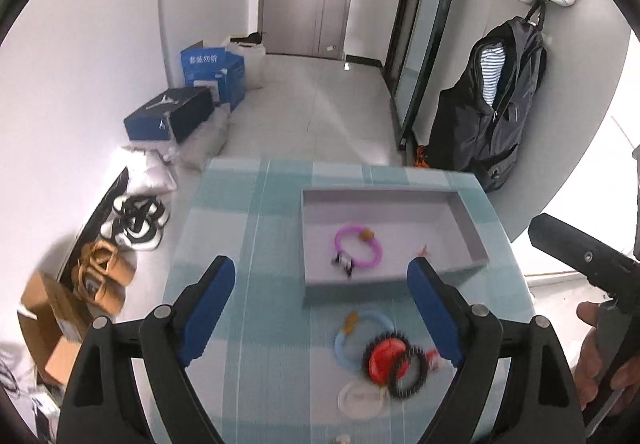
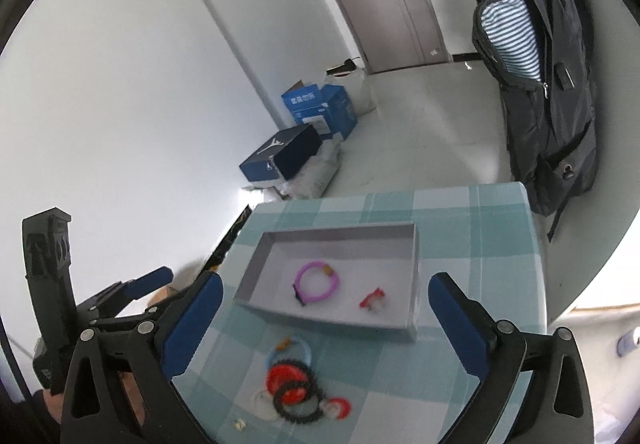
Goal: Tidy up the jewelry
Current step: 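Withdraw both tools from the gray box back over the table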
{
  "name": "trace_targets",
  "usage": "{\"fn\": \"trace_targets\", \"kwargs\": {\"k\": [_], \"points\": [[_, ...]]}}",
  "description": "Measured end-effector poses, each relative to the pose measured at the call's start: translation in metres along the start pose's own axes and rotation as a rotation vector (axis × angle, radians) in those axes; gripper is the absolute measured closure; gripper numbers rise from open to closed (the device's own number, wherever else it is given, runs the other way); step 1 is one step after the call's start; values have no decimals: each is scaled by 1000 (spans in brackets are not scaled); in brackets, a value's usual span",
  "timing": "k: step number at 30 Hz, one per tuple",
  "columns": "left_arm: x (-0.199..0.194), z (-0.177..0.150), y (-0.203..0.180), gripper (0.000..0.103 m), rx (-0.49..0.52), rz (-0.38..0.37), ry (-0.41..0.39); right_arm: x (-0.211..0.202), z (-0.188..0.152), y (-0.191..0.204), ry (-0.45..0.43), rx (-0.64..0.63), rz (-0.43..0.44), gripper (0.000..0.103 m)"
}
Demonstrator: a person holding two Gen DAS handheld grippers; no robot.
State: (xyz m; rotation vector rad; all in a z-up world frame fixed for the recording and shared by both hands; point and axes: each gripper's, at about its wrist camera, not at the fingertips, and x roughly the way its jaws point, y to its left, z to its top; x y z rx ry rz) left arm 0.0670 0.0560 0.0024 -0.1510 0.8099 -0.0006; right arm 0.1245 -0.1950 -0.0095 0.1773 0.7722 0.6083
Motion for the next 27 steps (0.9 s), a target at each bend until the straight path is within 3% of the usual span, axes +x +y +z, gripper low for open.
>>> {"fn": "trace_targets", "kwargs": {"k": [4,11,21,23,27], "points": [[-8,-13,1,7,0,27,-6,-4,-22,11,23,-33,-20,0],[-16,-41,3,7,-7,-4,46,-12,-54,22,37,-52,-57,0],[-10,-82,-4,7,32,-58,199,-6,-85,25,117,-63,-97,0],[-2,-88,-4,7,33,-10,247,-6,-89,26,125,-71,-109,0],[14,-98,-4,7,26,5,333,-5,-91,23,135,-76,-143,0]]}}
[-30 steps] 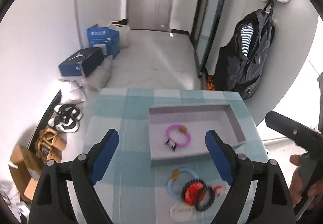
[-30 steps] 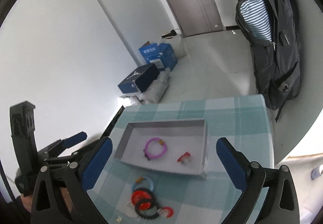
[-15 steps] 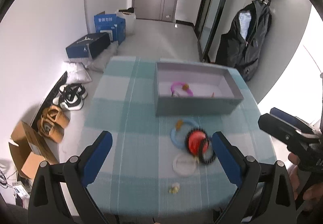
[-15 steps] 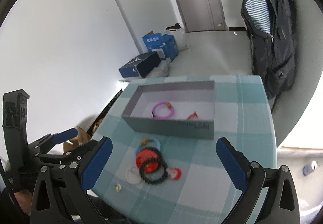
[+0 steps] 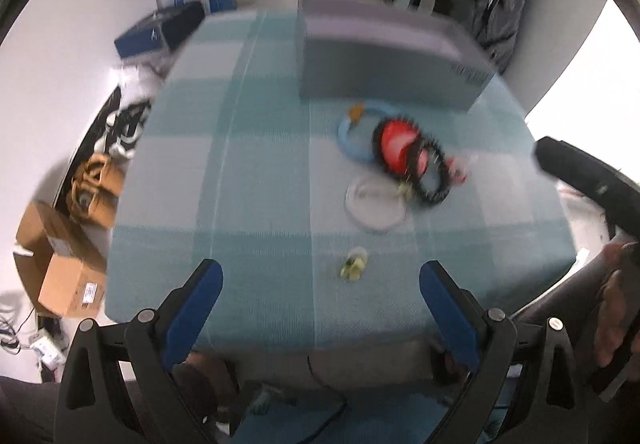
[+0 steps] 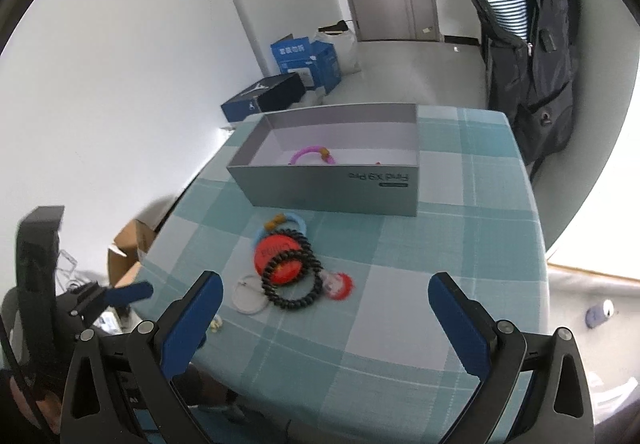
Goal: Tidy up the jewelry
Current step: 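Withdraw both tools from the gray box back over the table, then grasp the small yellow charm with the left tool, then grasp the red-and-clear pendant beside the bracelet with the right tool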
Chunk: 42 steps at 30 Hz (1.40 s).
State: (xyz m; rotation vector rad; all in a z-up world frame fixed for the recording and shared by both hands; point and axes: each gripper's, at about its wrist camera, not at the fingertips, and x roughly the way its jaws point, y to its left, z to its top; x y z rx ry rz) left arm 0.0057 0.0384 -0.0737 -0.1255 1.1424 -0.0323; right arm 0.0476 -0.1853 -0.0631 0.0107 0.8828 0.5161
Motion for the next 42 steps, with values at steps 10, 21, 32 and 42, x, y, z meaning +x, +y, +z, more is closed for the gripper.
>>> {"fn": "trace_targets", "kwargs": {"k": [10,21,32,42], "points": [[13,3,-5,31,30,-14,40,3,-2,-8,32,27,5,0],[11,-6,-16,92,124,37,21,8,-4,-8,55,18,-18,0],[0,2,-9,95,63,-71,12,19,-7,-10,100,34,-29,10],[-16,10,10,95,-55,-179,-28,41,-9,-12,163,71,40,40]]}}
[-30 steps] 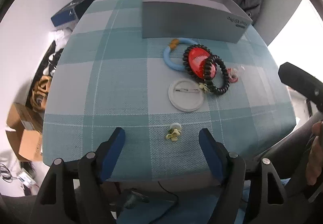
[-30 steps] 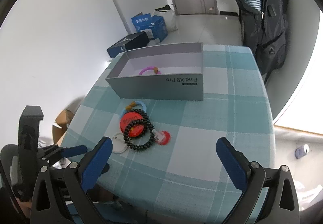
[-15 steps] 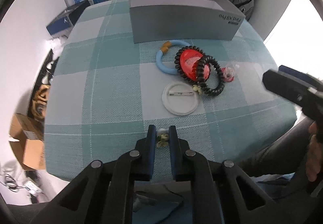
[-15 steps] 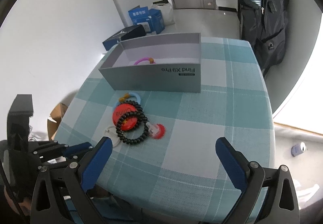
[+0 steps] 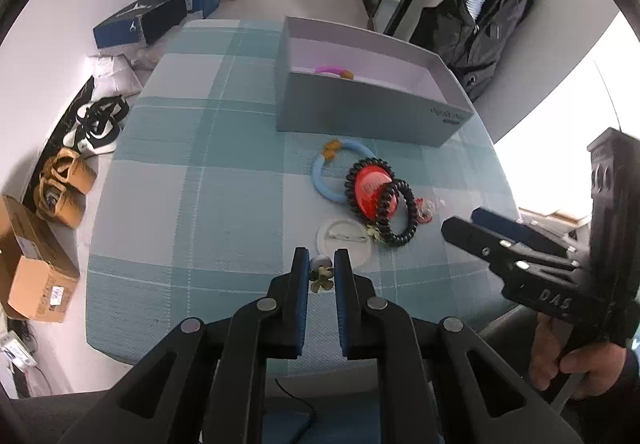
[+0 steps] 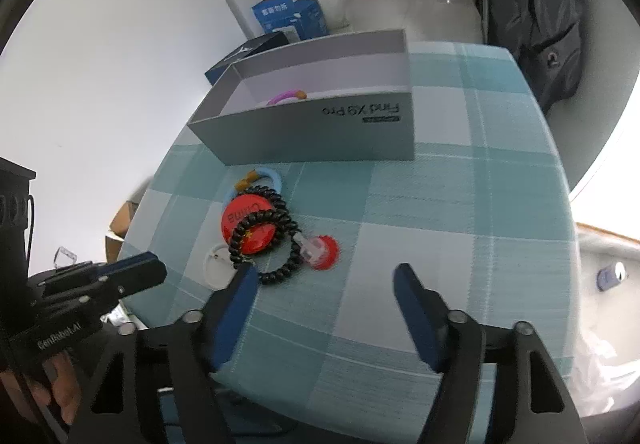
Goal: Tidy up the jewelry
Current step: 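Grasp the red-and-clear pendant beside the bracelet with the right tool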
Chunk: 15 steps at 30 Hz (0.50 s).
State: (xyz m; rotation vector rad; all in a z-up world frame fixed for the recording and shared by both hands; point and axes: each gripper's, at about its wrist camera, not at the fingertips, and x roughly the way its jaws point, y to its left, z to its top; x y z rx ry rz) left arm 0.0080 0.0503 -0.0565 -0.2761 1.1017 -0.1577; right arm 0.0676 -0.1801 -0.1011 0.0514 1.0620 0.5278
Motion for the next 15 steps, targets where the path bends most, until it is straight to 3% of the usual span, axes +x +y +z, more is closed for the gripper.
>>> {"fn": "trace_targets", "kwargs": {"k": [15], "points": [[-4,14,26,95,-125,-159,-8,14,4,6,15,35,45,74]]}}
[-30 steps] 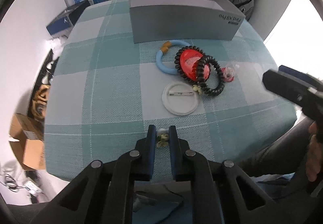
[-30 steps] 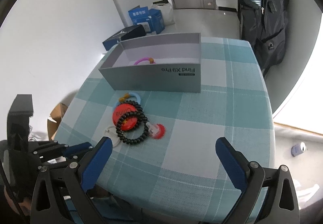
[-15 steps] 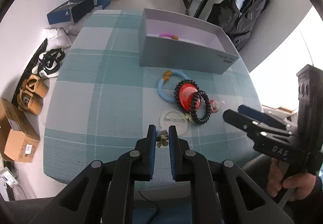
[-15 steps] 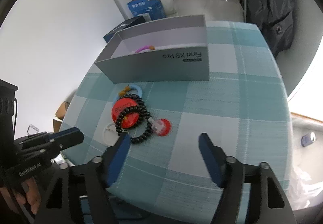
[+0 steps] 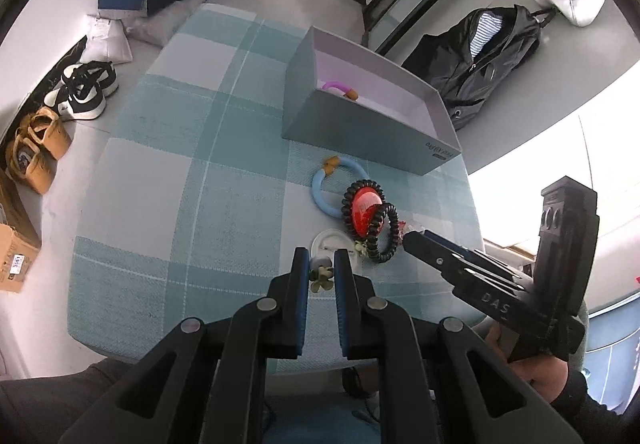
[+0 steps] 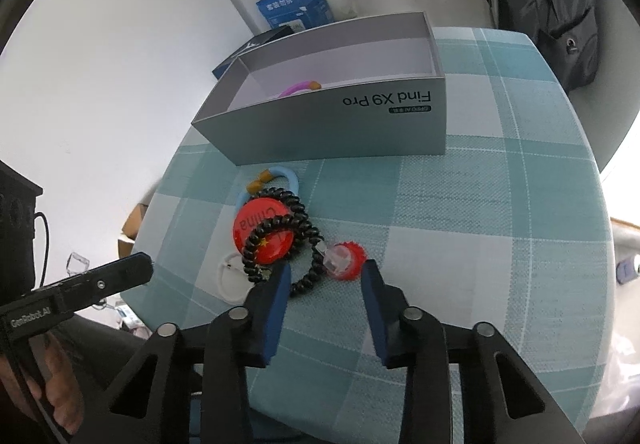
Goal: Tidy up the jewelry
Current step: 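Grasp the red-and-clear pendant beside the bracelet with the right tool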
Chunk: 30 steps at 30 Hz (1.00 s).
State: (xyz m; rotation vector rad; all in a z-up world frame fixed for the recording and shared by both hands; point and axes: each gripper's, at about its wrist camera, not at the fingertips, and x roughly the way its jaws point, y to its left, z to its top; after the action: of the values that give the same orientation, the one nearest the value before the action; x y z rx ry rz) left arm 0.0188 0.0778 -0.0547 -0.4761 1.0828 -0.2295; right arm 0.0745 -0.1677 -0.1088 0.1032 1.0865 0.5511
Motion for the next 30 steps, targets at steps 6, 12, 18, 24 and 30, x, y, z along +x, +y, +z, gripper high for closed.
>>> {"fn": "trace_targets", "kwargs": {"k": [6,12,18,24,30], "points": [[1,1,-1,95,7,-6,4,10,3,4,4,8,-31,82],[2,1,-1,95,20,14,8,10,6,0,17,43,-18,88],[3,1,-2,95,25,18,8,7,8,-1,5,40,-30,89],[3,1,-2,95,19,19,7,1,7,-7,-11,58,-19,89],[3,1,-5,95,25,12,6,-1,7,-10,5,64,-13,89]]}}
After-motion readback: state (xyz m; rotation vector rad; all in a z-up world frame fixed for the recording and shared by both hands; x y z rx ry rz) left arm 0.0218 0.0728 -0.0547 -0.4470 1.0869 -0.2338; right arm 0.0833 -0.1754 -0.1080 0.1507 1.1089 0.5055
